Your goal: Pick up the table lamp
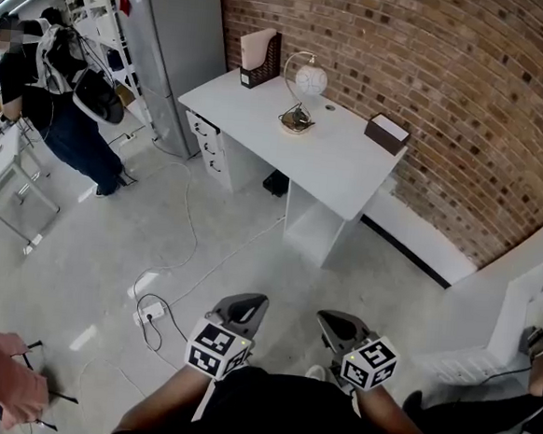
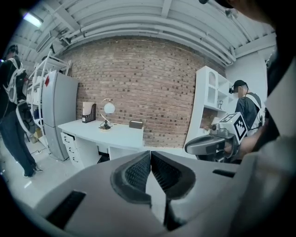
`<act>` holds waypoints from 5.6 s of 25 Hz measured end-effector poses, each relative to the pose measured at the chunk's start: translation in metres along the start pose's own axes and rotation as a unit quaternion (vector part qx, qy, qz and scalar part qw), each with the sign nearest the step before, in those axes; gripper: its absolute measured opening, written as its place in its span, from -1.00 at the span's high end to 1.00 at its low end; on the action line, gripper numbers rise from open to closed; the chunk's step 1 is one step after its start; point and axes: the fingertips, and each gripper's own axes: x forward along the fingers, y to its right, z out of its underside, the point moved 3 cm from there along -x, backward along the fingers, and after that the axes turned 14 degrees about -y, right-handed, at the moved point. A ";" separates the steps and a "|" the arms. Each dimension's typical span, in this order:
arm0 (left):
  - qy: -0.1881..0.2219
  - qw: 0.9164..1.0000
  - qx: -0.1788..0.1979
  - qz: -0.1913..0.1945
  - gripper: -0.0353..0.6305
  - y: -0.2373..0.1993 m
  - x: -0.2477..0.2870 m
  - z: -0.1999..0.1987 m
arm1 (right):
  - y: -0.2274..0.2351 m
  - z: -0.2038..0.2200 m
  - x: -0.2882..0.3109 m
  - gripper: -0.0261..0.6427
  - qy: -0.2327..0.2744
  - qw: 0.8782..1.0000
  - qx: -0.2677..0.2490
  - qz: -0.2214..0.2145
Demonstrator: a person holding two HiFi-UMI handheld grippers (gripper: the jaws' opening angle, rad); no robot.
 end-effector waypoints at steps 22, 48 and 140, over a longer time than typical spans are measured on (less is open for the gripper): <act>0.000 1.000 0.009 0.006 0.88 0.003 0.003 -0.002 | 0.003 -0.003 -0.002 0.90 0.001 1.000 -0.006 0.020; 0.022 1.000 0.016 -0.015 0.23 -0.006 -0.001 -0.004 | -0.003 -0.020 0.005 0.00 0.023 0.998 -0.047 0.018; -0.027 0.999 0.031 -0.002 -0.17 -0.297 0.197 -0.179 | 0.233 -0.243 0.260 -0.57 0.044 0.999 0.011 -0.026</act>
